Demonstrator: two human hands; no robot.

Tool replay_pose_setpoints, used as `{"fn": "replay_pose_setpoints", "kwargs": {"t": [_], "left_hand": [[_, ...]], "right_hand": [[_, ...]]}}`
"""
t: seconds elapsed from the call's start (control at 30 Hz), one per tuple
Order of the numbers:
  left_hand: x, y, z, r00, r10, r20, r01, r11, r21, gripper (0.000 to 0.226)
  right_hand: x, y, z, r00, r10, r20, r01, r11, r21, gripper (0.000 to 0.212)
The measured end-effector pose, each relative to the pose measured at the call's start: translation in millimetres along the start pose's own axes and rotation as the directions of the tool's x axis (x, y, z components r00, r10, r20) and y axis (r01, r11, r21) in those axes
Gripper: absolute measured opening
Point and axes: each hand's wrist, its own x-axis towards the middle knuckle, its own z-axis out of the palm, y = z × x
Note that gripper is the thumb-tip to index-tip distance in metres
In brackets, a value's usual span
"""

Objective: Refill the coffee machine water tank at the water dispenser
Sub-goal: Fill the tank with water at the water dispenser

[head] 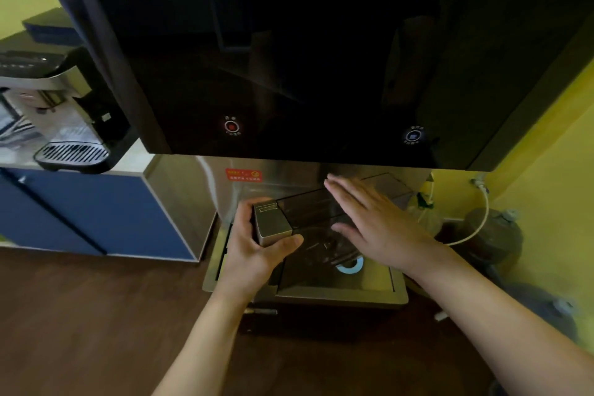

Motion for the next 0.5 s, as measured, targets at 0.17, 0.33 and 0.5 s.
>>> {"fn": "replay_pose_setpoints", "kwargs": {"t": [0.17,0.33,0.5], "left_hand": [[-10,5,-56,0.999,-0.04,-0.001,0.04,0.998,0.039,0.065],[-26,17,-141,0.998,-0.048,-0.05,0.05,0.998,0.043,0.066],[-41,17,-256,0.996,-0.076,-0.052,0.081,0.991,0.104,0.061]], "right_hand": [[32,-42,-6,0.982,-0.049,0.181,0.043,0.998,0.034,0.078],[85,-123,-17,0.942,-0.03,0.335,-0.007,0.994,0.107,0.082],[151,-220,7,0.936,-0.062,0.345,0.029,0.995,0.101,0.079]]}}
